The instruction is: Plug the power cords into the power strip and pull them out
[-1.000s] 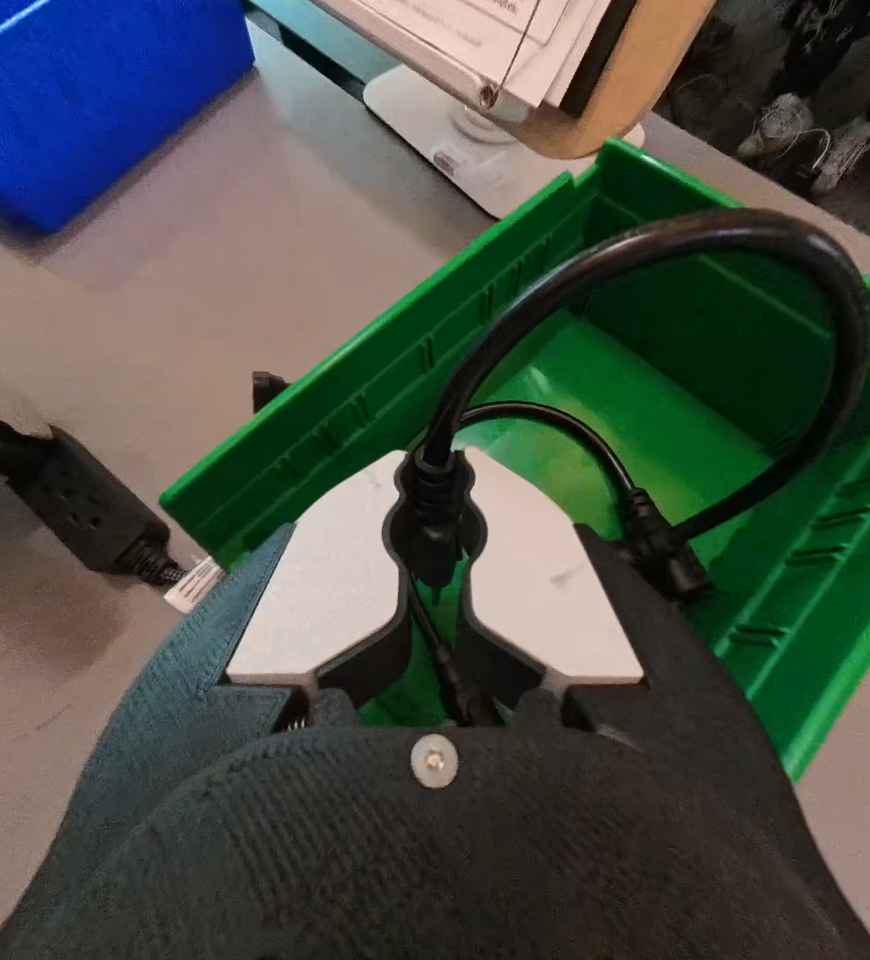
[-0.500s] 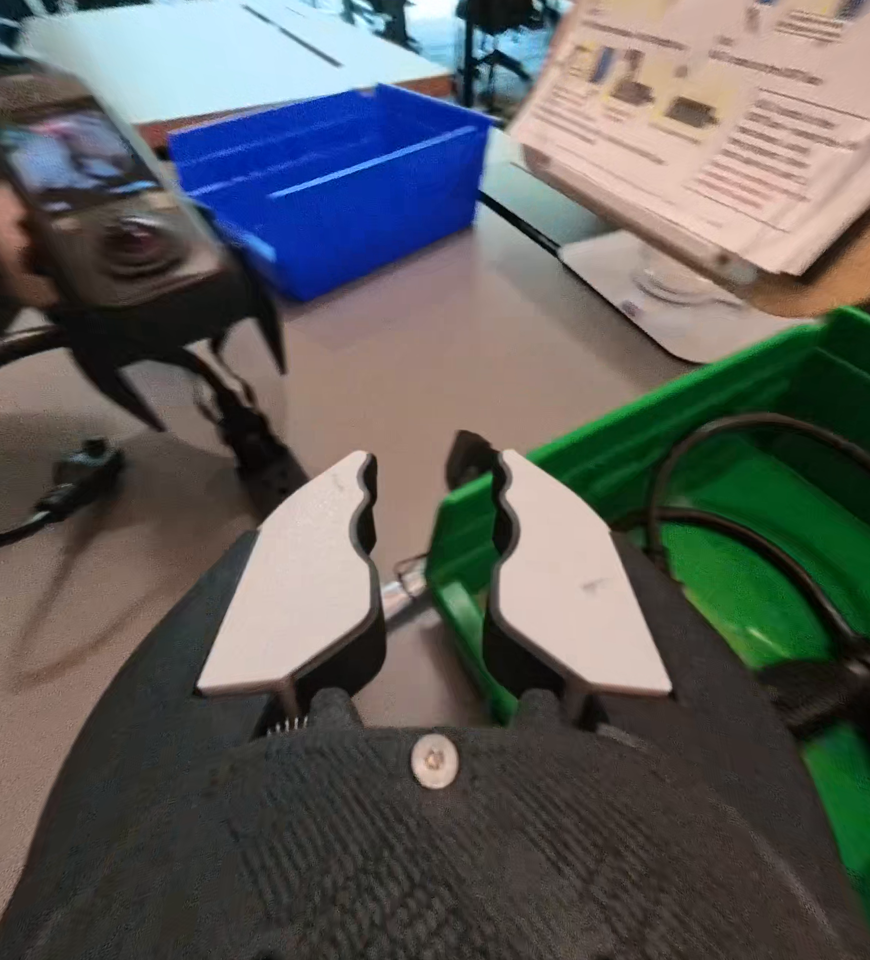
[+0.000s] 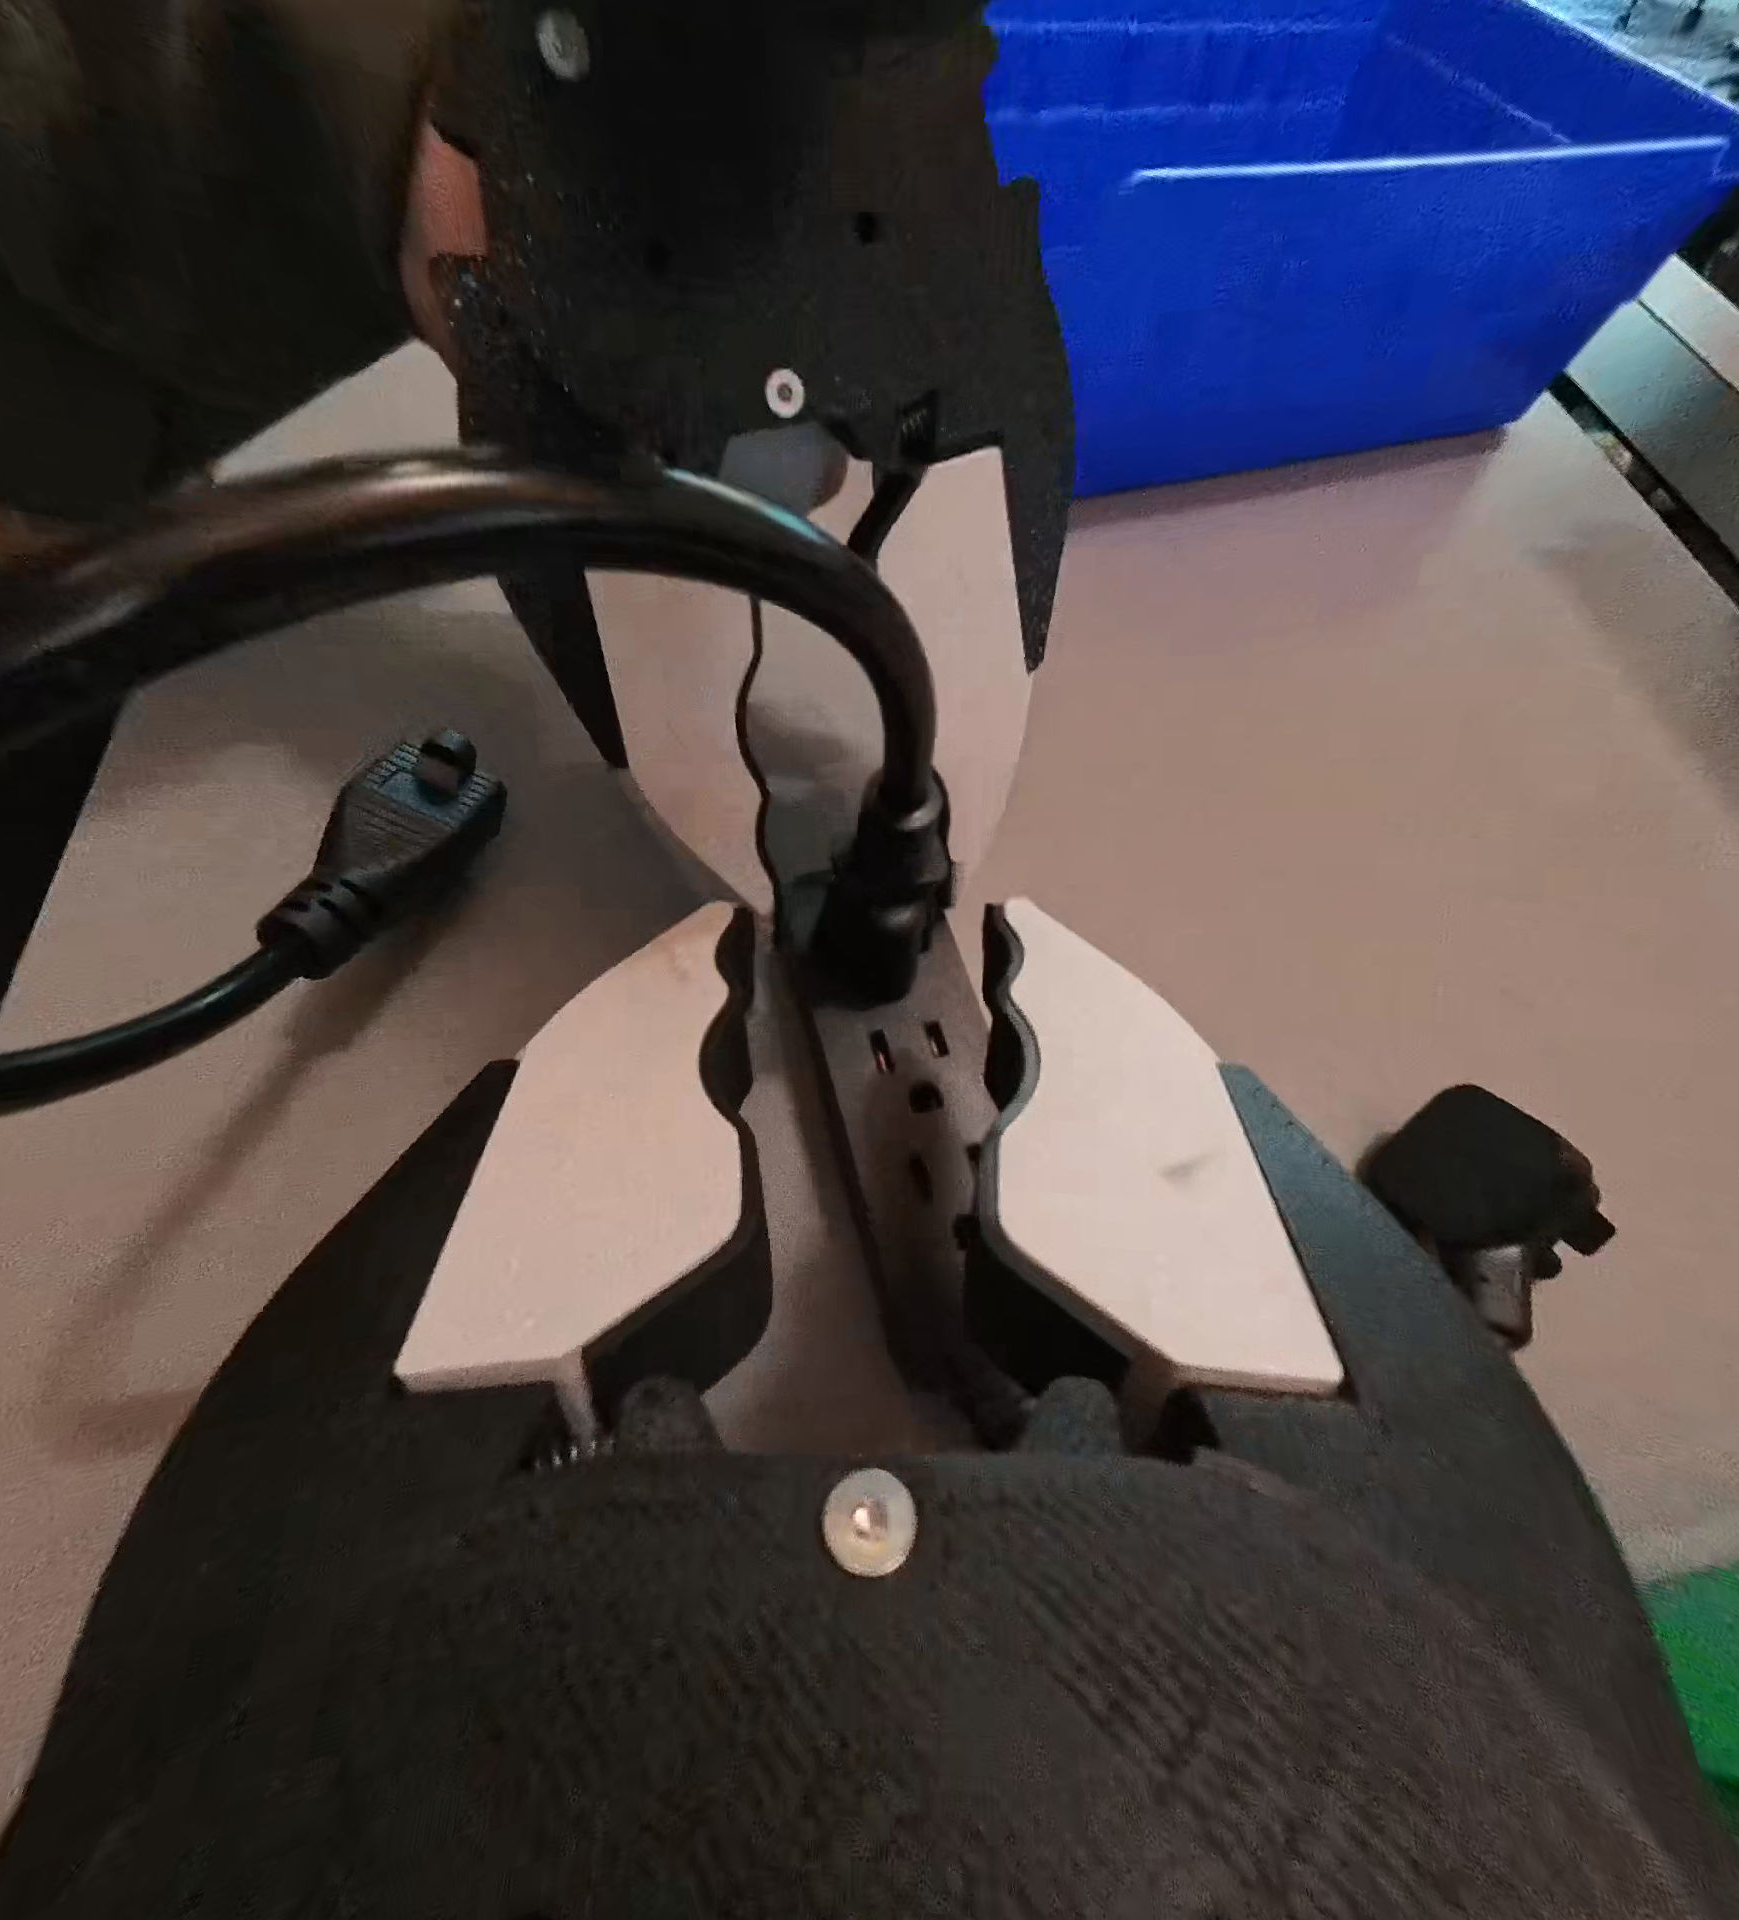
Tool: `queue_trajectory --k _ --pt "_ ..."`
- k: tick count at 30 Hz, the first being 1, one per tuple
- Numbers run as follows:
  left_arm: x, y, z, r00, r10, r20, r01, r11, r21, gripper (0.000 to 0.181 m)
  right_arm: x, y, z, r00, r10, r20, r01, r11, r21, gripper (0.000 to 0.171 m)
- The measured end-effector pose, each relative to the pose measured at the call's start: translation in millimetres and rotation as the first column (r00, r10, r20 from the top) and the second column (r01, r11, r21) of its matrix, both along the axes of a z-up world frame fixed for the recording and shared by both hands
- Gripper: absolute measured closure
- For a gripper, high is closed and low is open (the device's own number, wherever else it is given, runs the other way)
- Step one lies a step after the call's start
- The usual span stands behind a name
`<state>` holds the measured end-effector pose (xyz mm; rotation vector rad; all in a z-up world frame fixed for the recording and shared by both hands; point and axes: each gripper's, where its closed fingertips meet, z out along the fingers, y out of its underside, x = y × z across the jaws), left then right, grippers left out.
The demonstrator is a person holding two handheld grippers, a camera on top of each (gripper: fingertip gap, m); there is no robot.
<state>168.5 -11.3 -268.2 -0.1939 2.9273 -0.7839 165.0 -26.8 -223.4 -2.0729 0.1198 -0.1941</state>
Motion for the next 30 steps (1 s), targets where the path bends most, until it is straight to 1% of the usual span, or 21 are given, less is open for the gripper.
queue_trajectory --k 3,6,7,13,15,16,17,18,20,23,25,28,30 --pt "3 -3 1 1.0 0.024 0.02 -0.021 0.991 -0.129 0.145 0 8 4 0.999 0.01 0.034 -0.011 1.0 0.024 0.137" --pt "2 -5 1 1.0 0.017 0.002 -0.017 0.977 -0.21 0.146 3 14 7 1.0 0.014 0.024 -0.015 0.999 0.04 0.145" --pt "2 -5 1 1.0 0.018 -0.008 -0.019 0.974 -0.225 0.145 3 15 8 1.0 0.017 0.023 -0.018 0.999 0.042 0.148" --pt "3 -6 2 1.0 0.006 -0.028 -0.015 0.952 -0.305 0.146 10 22 -2 0.999 0.03 0.014 -0.03 0.999 0.016 0.152" --pt "4 -6 3 0.999 0.008 -0.032 -0.019 0.942 -0.335 0.148 9 23 -3 0.999 0.043 0.009 -0.044 0.998 0.039 0.154" --pt "4 -6 3 1.0 0.006 -0.025 -0.014 0.937 -0.35 0.149 9 23 -3 0.999 0.05 0.005 -0.05 0.998 0.044 0.155" --pt "4 -7 3 1.0 -0.003 -0.018 -0.004 0.932 -0.363 0.156 9 23 -3 0.998 0.055 -0.009 -0.054 0.997 0.051 0.155" --pt "4 -8 3 1.0 -0.002 -0.015 -0.003 0.93 -0.367 0.156 9 23 -3 0.998 0.055 -0.026 -0.053 0.997 0.057 0.155" --pt "4 -8 3 0.999 -0.002 -0.035 -0.011 0.938 -0.347 0.156 8 22 -3 0.998 0.058 -0.032 -0.056 0.996 0.063 0.155" --pt "0 -6 3 0.998 -0.035 -0.042 0.023 0.967 -0.253 0.155 7 23 -3 0.998 0.057 -0.031 -0.055 0.997 0.059 0.155" --pt "-2 -3 3 0.997 -0.052 -0.056 0.041 0.983 -0.182 0.15 7 23 -3 0.998 0.048 -0.028 -0.047 0.998 0.038 0.155" --pt "1 1 2 0.998 -0.055 -0.024 0.053 0.996 -0.066 0.143 6 23 -3 0.999 0.043 -0.028 -0.042 0.999 0.024 0.155" --pt "2 0 2 0.998 -0.069 -0.008 0.069 0.997 -0.04 0.141 7 23 -3 0.998 0.04 -0.04 -0.038 0.999 0.038 0.155"
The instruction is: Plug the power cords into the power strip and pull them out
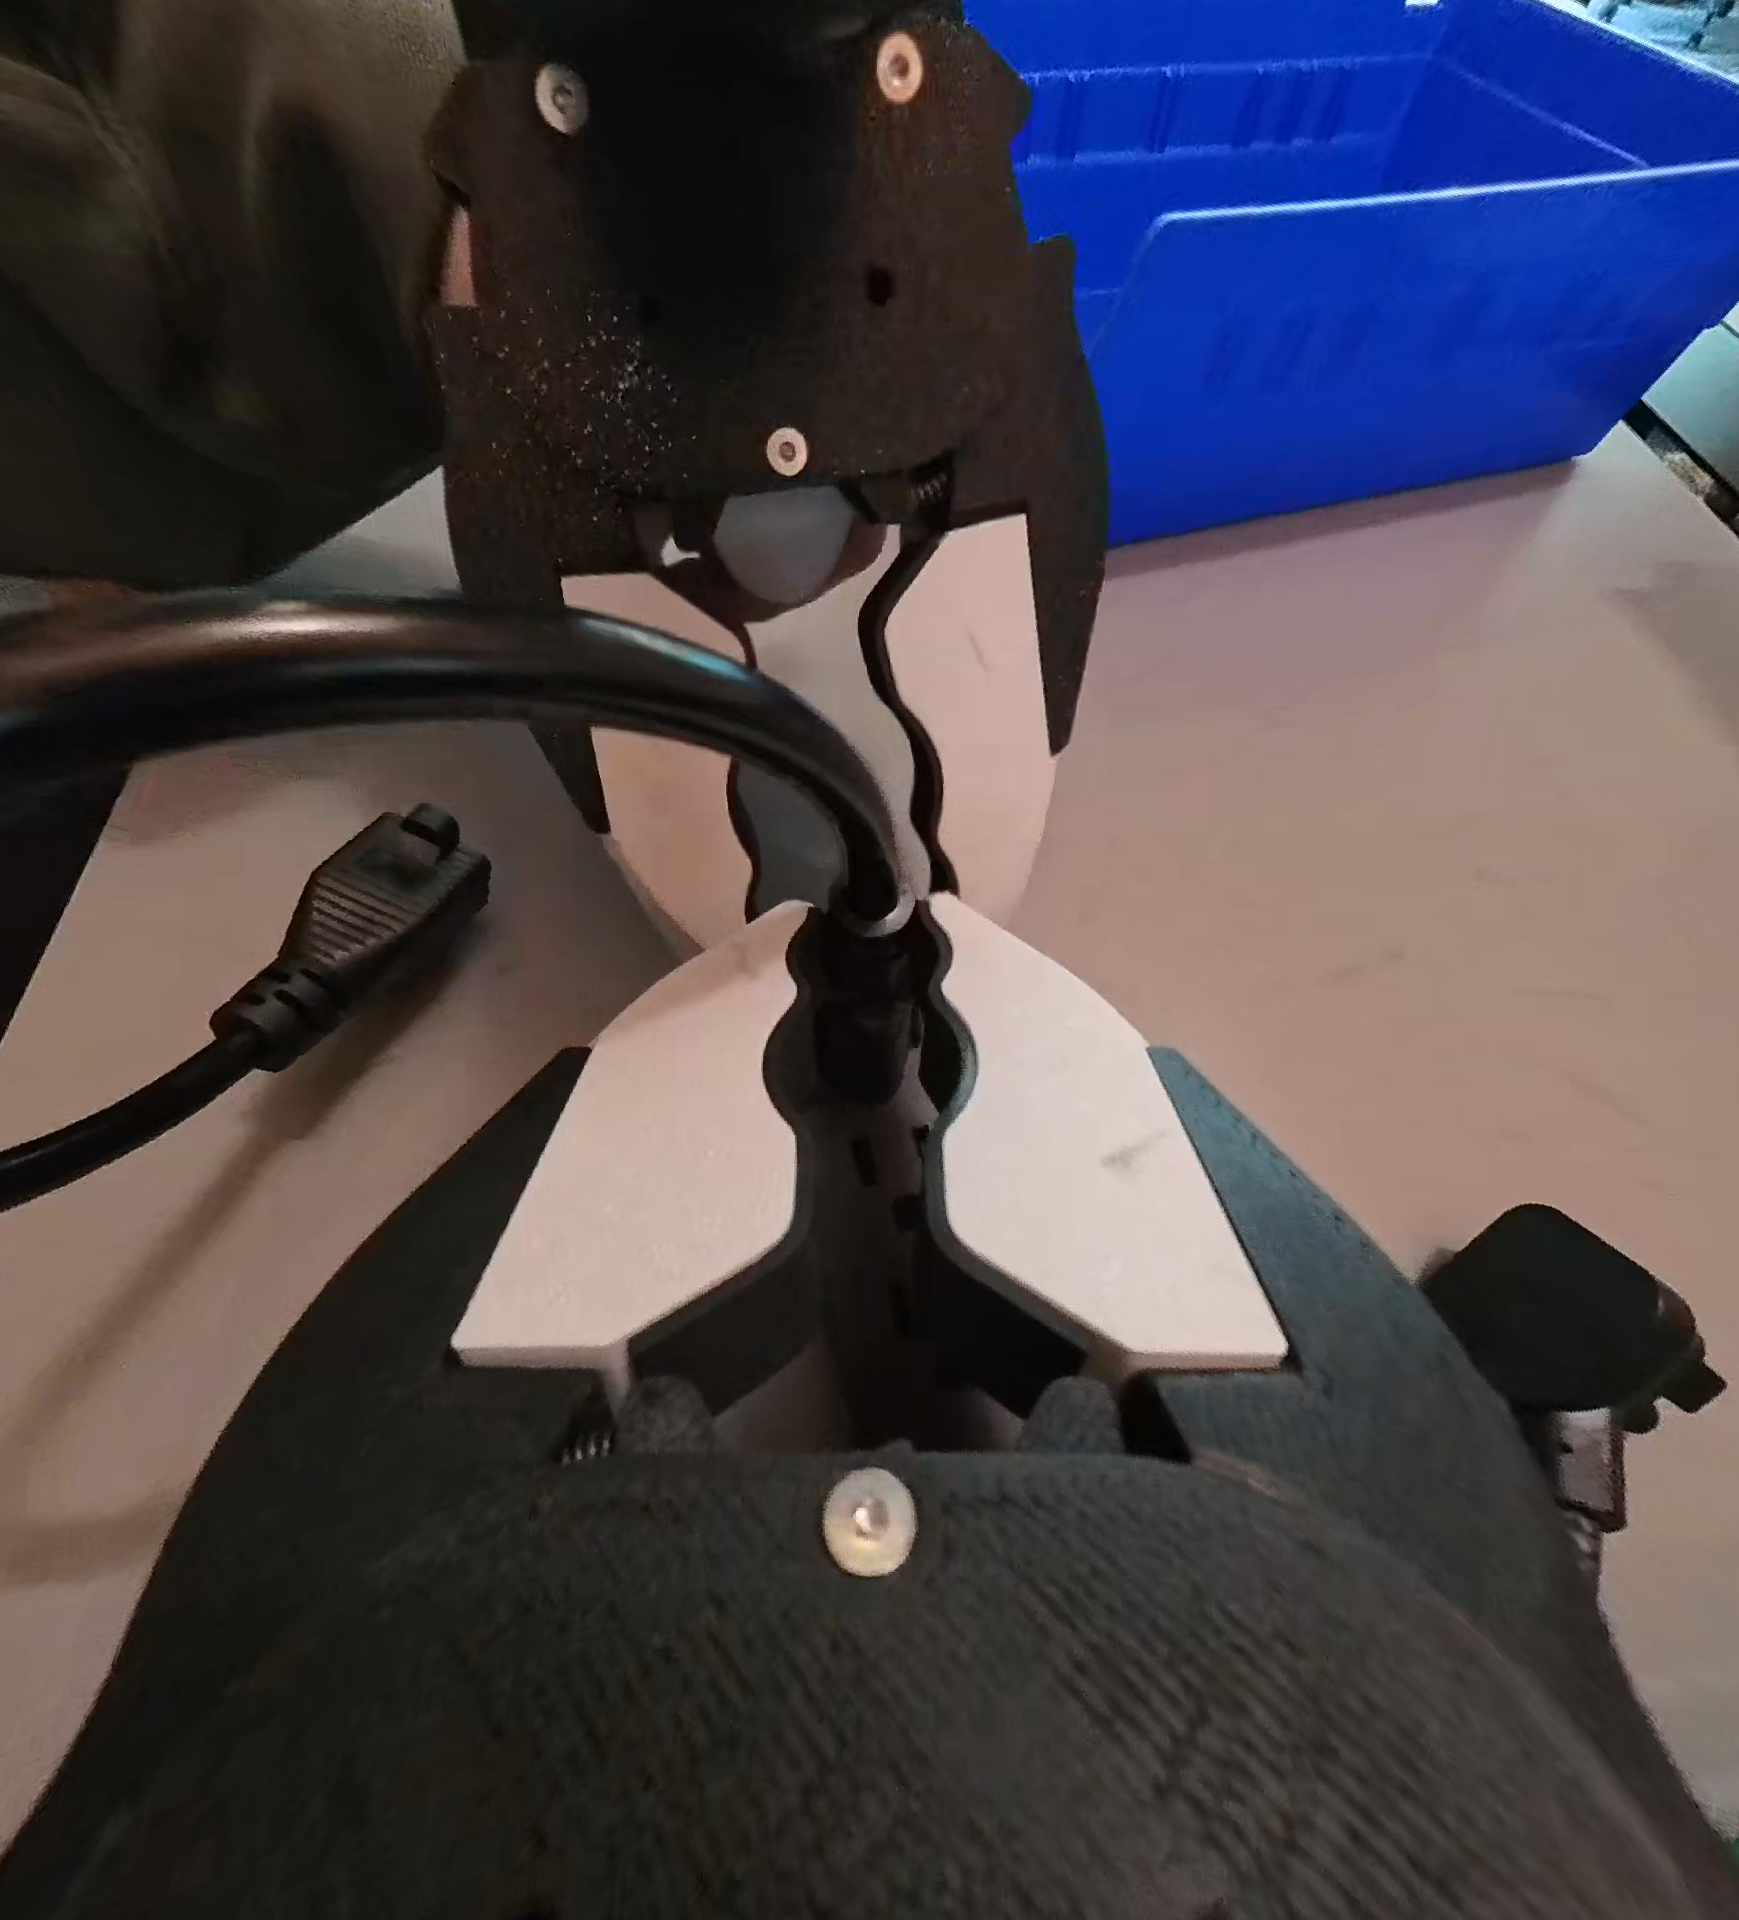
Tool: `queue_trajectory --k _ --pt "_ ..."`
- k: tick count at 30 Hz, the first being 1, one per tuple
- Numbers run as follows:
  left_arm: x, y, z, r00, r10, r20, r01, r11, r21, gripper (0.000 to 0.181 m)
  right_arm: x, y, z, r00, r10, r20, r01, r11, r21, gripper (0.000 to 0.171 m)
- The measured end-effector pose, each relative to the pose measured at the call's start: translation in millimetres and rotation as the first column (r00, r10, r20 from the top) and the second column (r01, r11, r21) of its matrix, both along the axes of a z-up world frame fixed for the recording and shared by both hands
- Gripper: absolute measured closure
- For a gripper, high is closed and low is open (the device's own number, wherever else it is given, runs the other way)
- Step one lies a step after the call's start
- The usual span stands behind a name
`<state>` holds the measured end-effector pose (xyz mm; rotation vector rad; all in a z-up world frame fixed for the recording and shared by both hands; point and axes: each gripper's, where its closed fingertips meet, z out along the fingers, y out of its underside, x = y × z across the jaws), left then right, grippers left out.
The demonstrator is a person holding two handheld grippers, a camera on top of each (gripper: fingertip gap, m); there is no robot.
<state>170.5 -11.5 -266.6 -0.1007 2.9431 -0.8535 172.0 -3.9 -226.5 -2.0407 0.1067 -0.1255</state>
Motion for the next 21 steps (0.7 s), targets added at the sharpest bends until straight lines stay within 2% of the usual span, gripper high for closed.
queue_trajectory --k 2,8,11,12,21 --pt "-2 -1 -1 1.0 -0.004 -0.022 0.005 1.0 0.003 0.144 0 0 0 1.0 -0.002 -0.007 0.003 1.0 0.016 0.155" --pt "0 1 -3 0.999 0.029 -0.022 -0.03 0.999 -0.022 0.134 0 0 0 1.0 -0.004 0.005 0.004 1.0 0.023 0.155" --pt "-2 9 -22 1.0 0.024 -0.008 -0.023 0.996 0.092 0.132 0 1 0 1.0 0.0 0.004 0.0 1.0 0.02 0.155" --pt "-3 5 -22 1.0 0.012 -0.004 -0.012 0.997 0.074 0.138 -1 1 0 1.0 0.008 0.0 -0.008 1.0 0.023 0.155" --pt "-3 -11 -24 0.998 0.025 -0.049 -0.028 0.999 -0.044 0.138 -3 1 1 1.0 0.002 -0.014 -0.001 0.998 0.062 0.155"
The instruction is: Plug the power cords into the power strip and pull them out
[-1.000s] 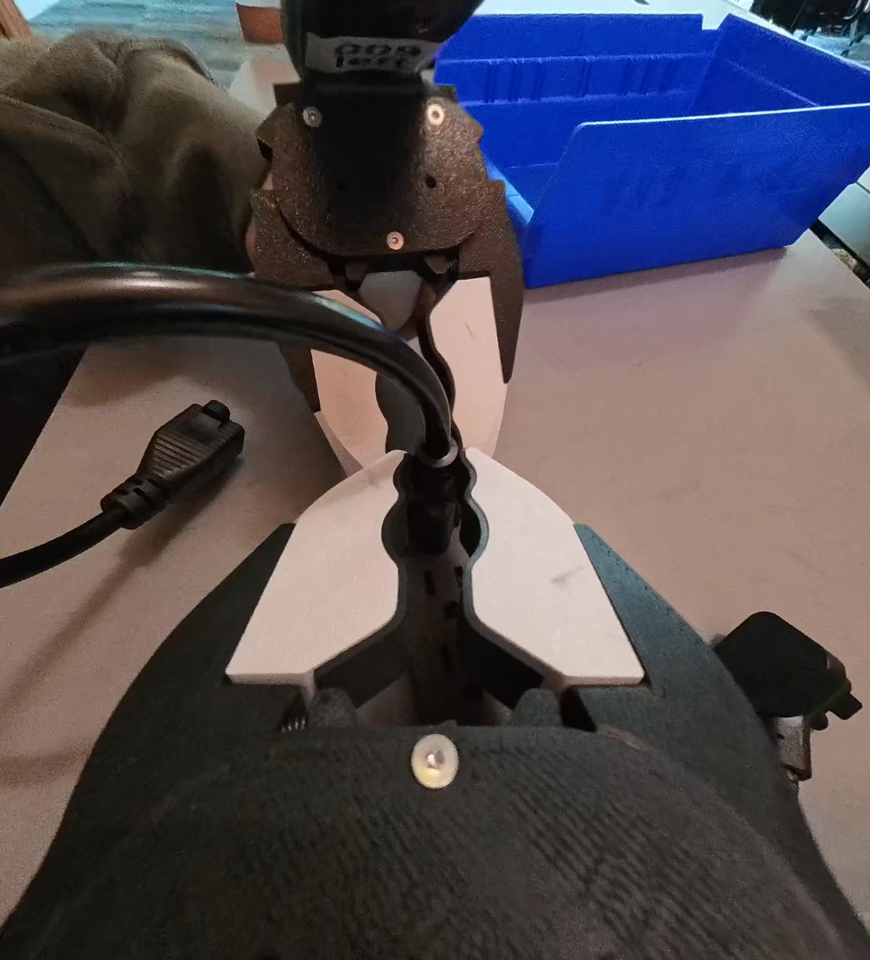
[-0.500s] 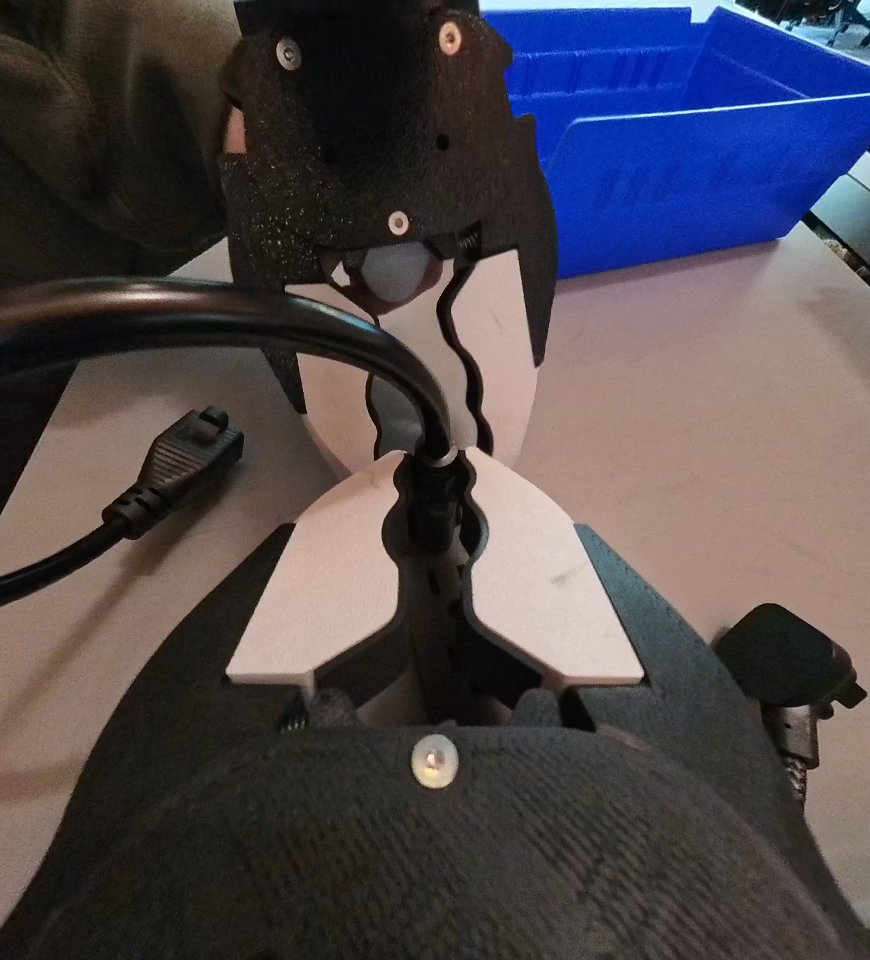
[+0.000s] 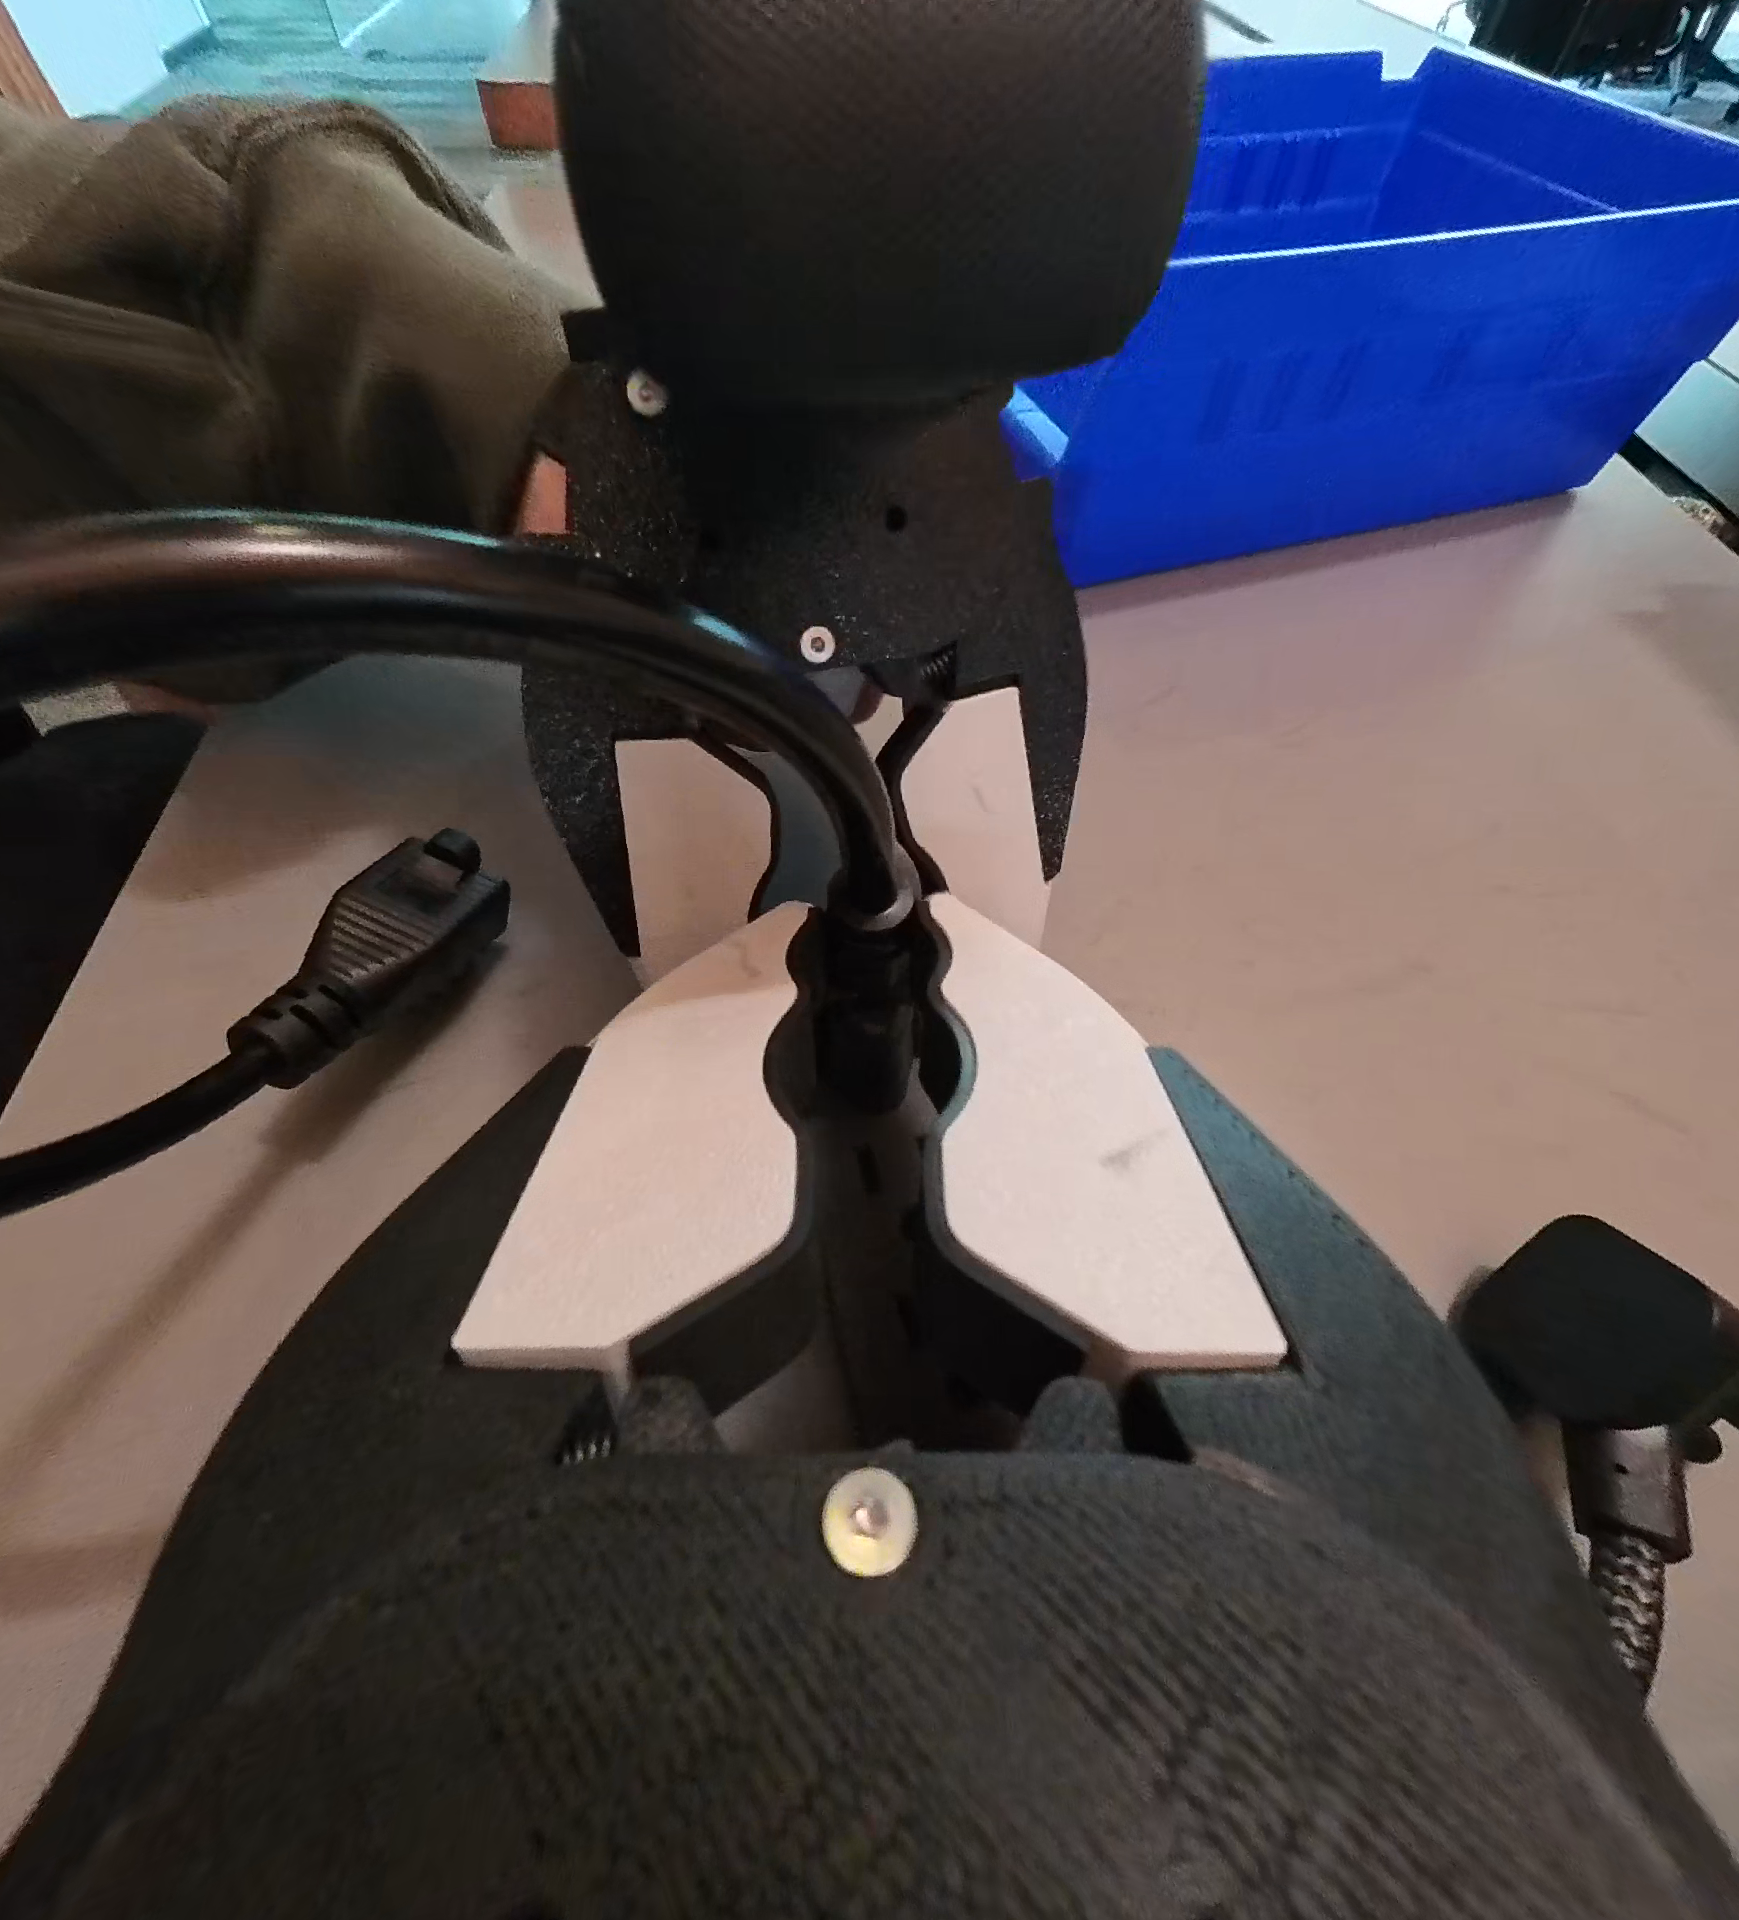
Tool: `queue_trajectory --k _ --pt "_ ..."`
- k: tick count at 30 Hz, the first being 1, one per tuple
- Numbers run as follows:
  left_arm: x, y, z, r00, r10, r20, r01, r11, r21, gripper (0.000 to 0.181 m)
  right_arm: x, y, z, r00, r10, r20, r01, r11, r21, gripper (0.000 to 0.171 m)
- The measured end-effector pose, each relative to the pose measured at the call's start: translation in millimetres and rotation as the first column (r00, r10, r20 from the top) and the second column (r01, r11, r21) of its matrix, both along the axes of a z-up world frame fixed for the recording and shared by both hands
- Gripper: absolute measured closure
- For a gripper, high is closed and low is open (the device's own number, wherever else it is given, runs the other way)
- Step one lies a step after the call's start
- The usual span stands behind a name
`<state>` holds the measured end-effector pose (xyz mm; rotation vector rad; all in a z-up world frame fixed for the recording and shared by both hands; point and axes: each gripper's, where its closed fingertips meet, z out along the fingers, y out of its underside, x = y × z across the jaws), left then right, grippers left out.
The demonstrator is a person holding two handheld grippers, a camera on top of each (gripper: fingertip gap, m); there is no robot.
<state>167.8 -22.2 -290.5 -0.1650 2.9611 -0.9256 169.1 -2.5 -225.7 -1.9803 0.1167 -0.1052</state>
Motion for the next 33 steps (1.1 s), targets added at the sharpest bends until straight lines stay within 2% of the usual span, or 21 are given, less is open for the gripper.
queue_trajectory --k 12,33 --pt "-0.7 -4.1 0.2 0.996 0.085 0.008 -0.082 0.982 -0.169 0.137 -0.3 1.4 -1.7 1.0 -0.023 -0.005 0.022 0.999 -0.03 0.155" --pt "-3.6 -3.0 0.5 0.997 0.079 0.019 -0.075 0.982 -0.175 0.137 -3.0 4.2 -1.4 0.991 -0.128 -0.036 0.128 0.992 0.003 0.155"
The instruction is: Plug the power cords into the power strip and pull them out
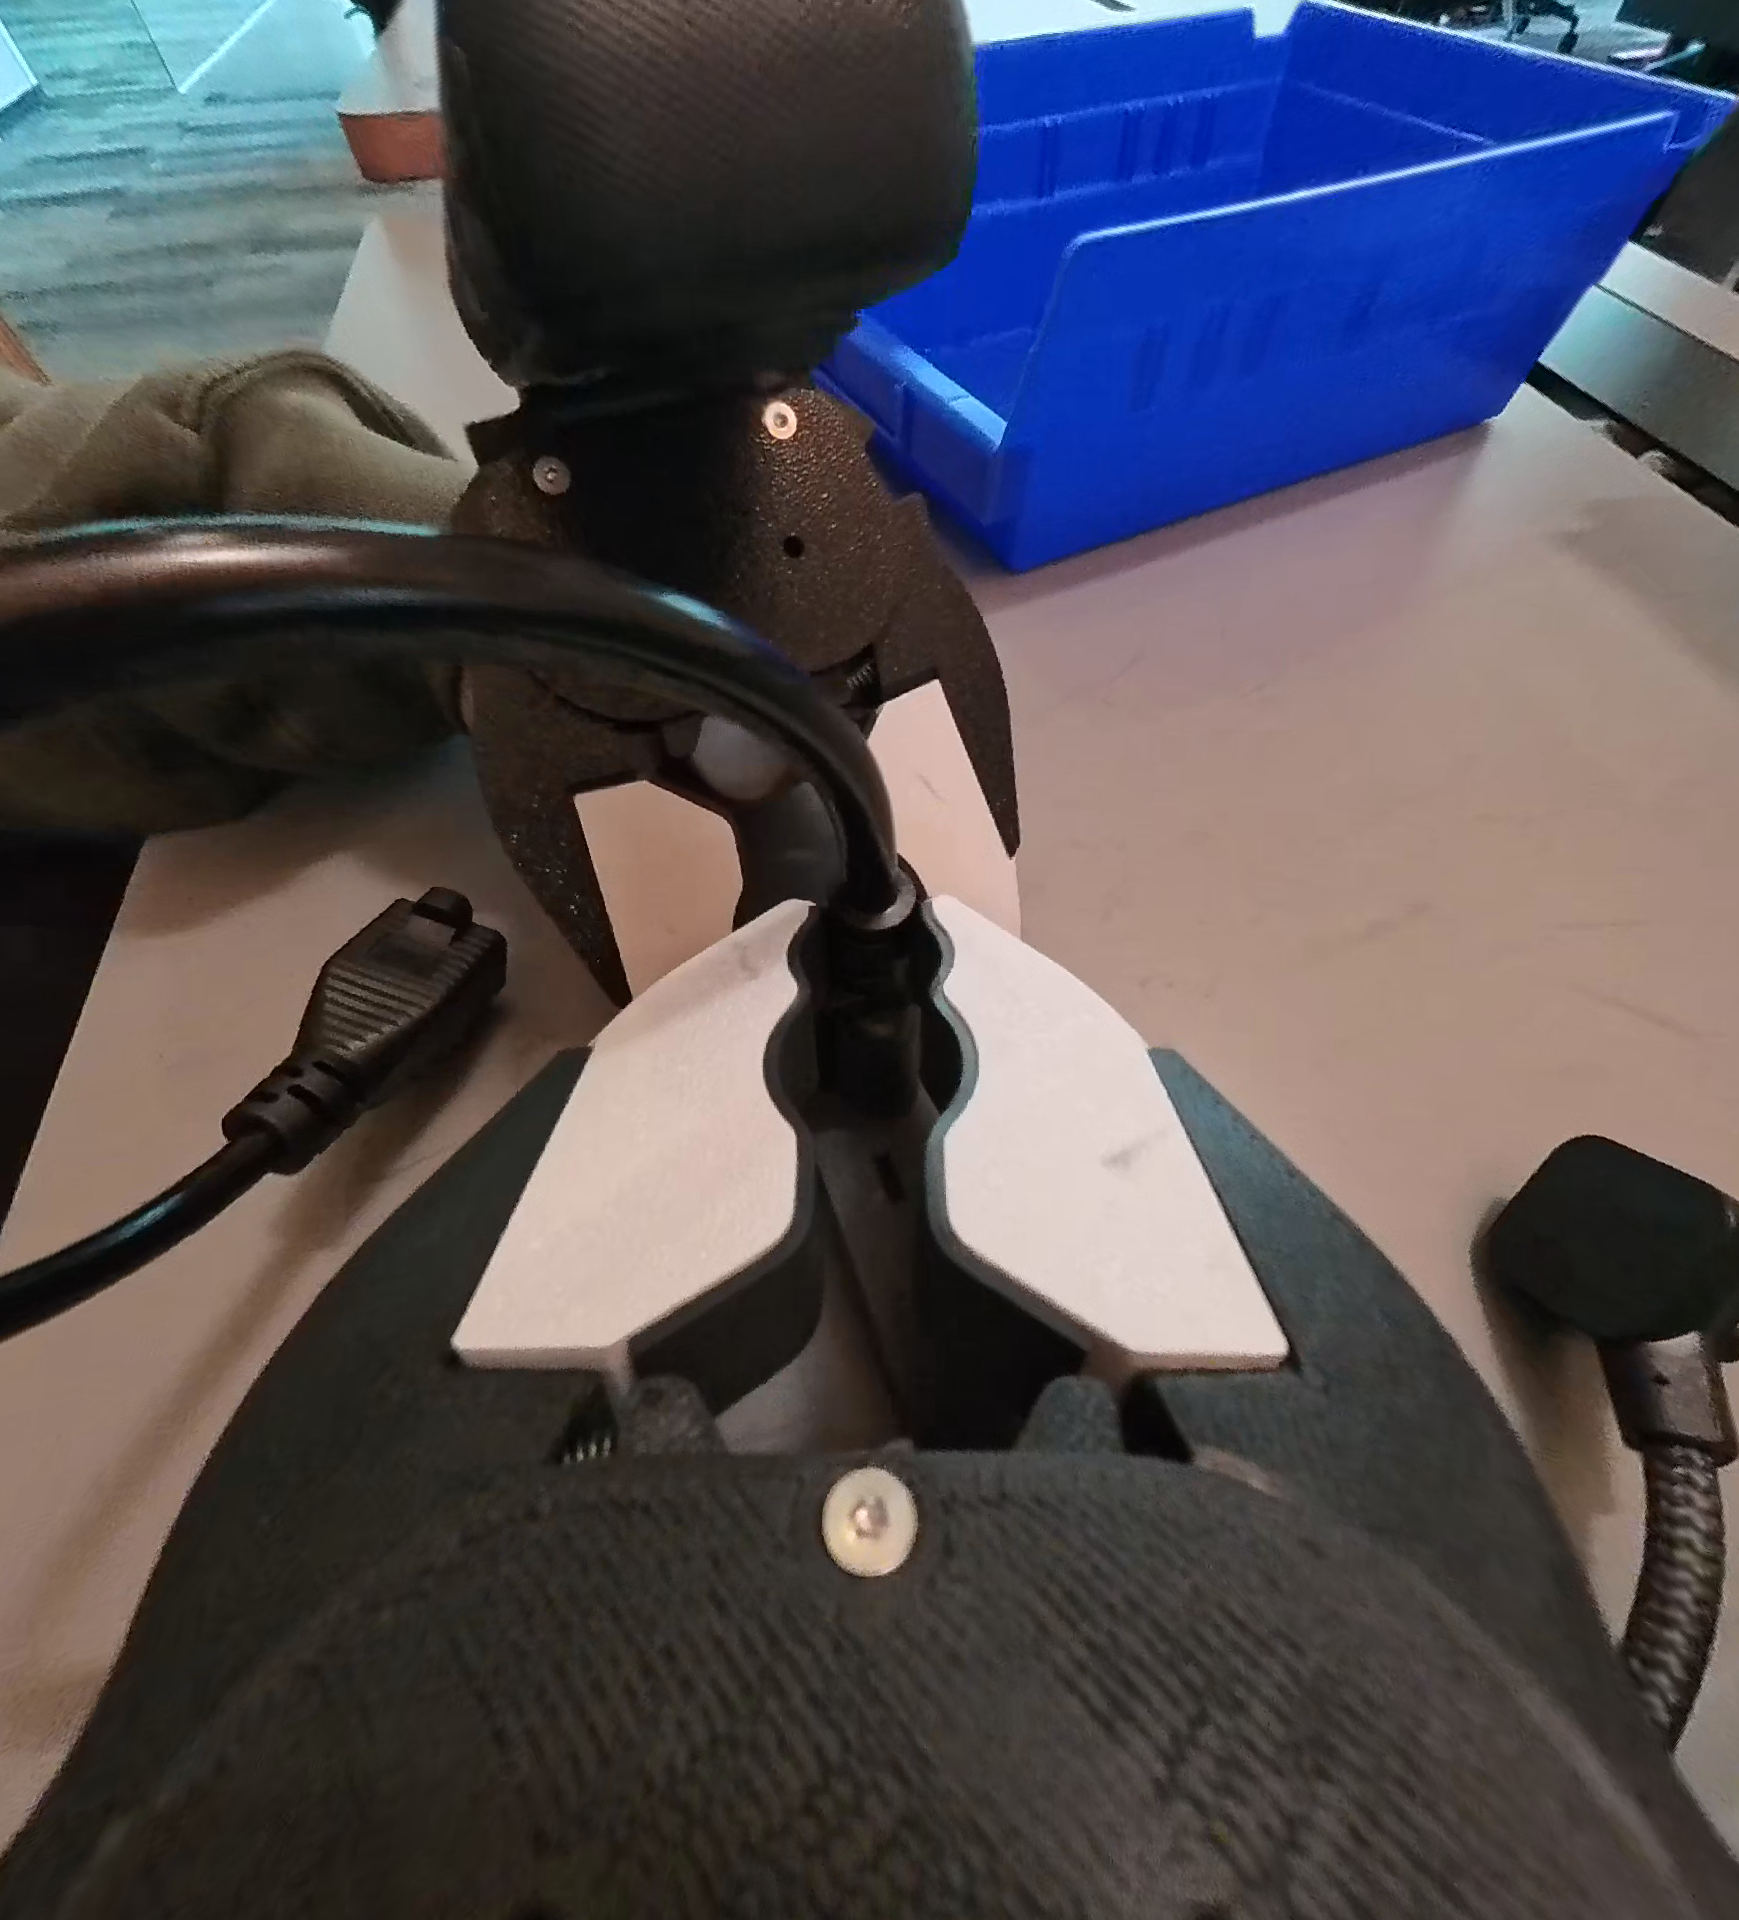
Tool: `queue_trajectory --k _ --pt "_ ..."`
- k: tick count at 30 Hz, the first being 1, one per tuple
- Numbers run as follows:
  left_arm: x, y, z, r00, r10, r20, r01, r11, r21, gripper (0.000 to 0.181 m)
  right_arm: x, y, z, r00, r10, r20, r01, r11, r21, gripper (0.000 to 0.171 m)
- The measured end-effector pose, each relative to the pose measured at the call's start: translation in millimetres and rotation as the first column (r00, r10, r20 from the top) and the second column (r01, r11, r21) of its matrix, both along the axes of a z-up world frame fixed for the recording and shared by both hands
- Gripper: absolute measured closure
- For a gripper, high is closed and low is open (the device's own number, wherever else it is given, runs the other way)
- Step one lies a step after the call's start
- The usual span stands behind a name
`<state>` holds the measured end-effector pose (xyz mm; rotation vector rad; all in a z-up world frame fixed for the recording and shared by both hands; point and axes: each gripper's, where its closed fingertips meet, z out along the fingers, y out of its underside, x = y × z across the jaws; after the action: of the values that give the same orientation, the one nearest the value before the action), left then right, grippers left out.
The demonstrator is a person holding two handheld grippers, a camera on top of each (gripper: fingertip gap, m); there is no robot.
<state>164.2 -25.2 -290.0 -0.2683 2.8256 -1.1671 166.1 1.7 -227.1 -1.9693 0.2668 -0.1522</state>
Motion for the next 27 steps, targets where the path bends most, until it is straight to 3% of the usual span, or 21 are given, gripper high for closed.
queue_trajectory --k 8,18,23,27 --pt "-5 0 2 0.999 -0.043 -0.014 0.043 0.999 -0.019 0.137 -2 6 0 0.998 -0.047 -0.037 0.048 0.999 0.024 0.155" --pt "-4 0 1 0.999 -0.04 -0.001 0.04 0.999 -0.011 0.137 -5 9 0 0.997 -0.016 0.072 0.022 0.997 -0.071 0.155" --pt "-4 0 2 0.999 -0.041 -0.02 0.041 0.999 -0.02 0.136 5 7 2 0.978 -0.103 -0.182 0.122 0.988 0.097 0.156" --pt "-4 0 1 0.999 -0.05 0.001 0.05 0.999 -0.014 0.137 -5 12 3 0.997 -0.036 -0.072 0.04 0.998 0.056 0.156"
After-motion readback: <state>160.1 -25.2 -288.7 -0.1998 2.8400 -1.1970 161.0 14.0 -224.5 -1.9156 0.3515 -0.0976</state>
